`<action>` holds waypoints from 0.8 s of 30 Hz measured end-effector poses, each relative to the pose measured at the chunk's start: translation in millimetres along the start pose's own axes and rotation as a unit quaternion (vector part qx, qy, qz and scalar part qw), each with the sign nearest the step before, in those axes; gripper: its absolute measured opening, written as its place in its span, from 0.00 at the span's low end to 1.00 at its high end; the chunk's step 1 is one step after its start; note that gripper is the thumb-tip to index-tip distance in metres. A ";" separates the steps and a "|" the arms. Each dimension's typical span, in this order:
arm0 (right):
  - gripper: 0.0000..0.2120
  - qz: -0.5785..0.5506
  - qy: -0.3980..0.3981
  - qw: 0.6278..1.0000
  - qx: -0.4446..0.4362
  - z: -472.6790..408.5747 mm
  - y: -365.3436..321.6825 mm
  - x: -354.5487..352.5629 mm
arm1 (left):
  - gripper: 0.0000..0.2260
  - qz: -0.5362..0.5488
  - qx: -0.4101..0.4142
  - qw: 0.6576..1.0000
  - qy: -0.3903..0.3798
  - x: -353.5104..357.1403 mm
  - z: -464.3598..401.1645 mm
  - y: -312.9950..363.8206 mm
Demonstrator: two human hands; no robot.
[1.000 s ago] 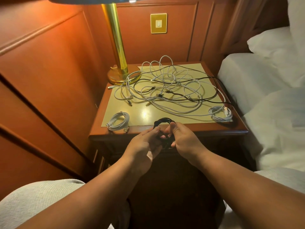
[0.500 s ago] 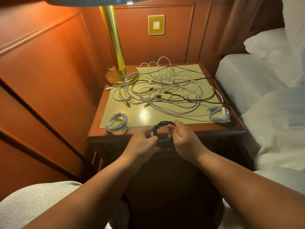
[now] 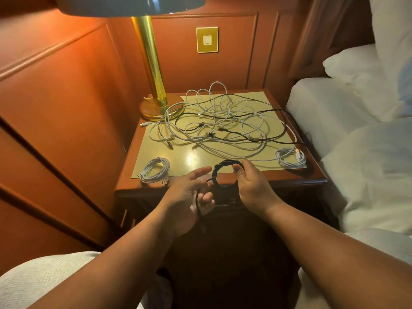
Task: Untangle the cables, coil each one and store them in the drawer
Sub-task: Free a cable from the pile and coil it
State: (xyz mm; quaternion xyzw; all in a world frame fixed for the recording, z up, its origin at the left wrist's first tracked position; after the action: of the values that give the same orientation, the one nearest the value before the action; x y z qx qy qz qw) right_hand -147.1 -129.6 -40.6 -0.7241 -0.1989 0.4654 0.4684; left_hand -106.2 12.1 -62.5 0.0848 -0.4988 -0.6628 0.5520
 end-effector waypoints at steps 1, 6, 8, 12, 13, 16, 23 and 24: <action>0.14 -0.025 0.001 0.999 0.028 0.4 1.5 -0.6 | 0.12 -0.036 0.001 0.999 -0.009 1.4 0.1 -2.8; 0.16 -0.283 -0.007 0.930 0.233 12.2 14.5 11.1 | 0.11 -0.234 0.087 0.968 0.004 -1.1 -5.0 -7.4; 0.15 -0.389 -0.028 0.873 0.292 20.5 16.0 22.5 | 0.11 -0.269 0.125 0.955 0.024 -3.0 -5.3 -2.6; 0.15 -0.378 -0.089 0.871 0.301 28.4 16.1 34.6 | 0.15 -0.238 0.142 0.960 0.040 -8.5 -6.1 2.5; 0.15 -0.332 -0.102 0.893 0.285 28.2 15.8 36.0 | 0.16 -0.223 0.140 0.964 0.040 -8.8 -5.7 3.0; 0.12 -0.188 -0.113 0.949 0.227 25.2 14.9 34.9 | 0.15 -0.162 0.132 0.976 0.055 -11.6 -5.8 4.5; 0.13 -0.267 -0.188 0.919 0.221 35.9 5.6 53.1 | 0.11 0.022 0.053 0.992 0.110 -27.4 -8.4 -8.3; 0.12 -0.280 -0.194 0.915 0.214 37.2 2.6 54.4 | 0.08 0.049 0.040 0.990 0.124 -30.3 -8.3 -10.6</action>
State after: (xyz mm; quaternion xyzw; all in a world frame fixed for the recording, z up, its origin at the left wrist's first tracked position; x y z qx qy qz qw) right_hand -153.0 -73.1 -74.2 -0.4163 -0.3765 0.4780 0.6756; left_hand -96.1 31.0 -87.9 0.1643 -0.4562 -0.5988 0.6374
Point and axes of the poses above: each hand's wrist, its own z-axis away from the middle knuckle, its own x-axis out of the palm, y = z × x, the point moved 9 cm from there along -z, towards the middle knuckle, and after that the axes turned 6 degrees about y, right-handed, at the moved point
